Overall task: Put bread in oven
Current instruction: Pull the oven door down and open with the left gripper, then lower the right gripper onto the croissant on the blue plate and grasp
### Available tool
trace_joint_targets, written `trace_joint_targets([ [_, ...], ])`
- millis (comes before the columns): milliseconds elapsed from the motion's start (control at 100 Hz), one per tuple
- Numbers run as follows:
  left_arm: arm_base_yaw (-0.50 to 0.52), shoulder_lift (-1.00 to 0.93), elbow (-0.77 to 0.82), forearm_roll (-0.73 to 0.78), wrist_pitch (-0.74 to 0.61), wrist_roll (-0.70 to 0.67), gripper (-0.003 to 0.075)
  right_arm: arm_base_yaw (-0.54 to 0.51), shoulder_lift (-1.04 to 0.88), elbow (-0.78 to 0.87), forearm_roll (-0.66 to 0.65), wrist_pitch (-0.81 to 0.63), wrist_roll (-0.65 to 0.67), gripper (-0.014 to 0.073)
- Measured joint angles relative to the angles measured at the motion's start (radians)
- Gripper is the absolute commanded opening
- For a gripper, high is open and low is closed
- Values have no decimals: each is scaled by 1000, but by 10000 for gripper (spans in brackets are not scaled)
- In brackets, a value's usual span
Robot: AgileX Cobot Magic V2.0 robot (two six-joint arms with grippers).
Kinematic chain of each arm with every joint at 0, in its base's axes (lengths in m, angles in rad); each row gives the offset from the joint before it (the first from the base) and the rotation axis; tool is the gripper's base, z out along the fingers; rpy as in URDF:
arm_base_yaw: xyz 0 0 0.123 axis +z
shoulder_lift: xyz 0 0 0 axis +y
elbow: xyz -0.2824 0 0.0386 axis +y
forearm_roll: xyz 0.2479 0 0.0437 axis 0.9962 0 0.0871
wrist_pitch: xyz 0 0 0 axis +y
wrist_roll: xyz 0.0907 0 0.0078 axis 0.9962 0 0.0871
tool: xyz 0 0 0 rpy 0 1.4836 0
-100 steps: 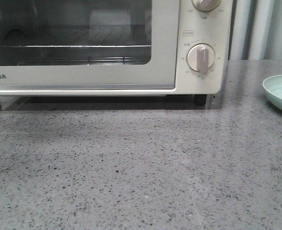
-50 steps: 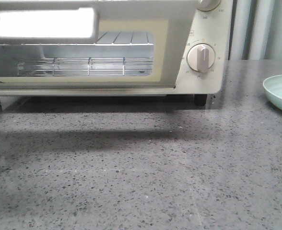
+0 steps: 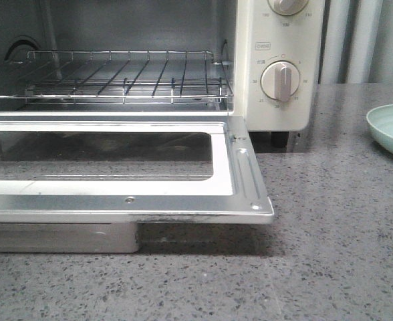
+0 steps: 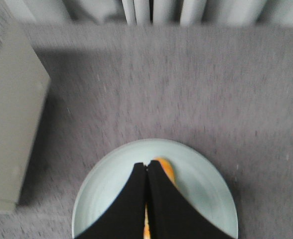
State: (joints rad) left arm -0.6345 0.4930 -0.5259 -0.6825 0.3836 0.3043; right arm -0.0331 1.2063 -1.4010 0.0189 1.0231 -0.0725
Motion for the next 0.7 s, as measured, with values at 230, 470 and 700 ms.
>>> trace_joint_targets([
  [230,0,-10,0,4,-2,0,-21,0,145,-24,-19,119,15,456],
  [470,0,-10,0,12,-4,0,-21,0,187,-26,-19,163,26,399],
  [700,0,-10,0,15,-11,0,-21,0,203,94,-19,165,32,393],
])
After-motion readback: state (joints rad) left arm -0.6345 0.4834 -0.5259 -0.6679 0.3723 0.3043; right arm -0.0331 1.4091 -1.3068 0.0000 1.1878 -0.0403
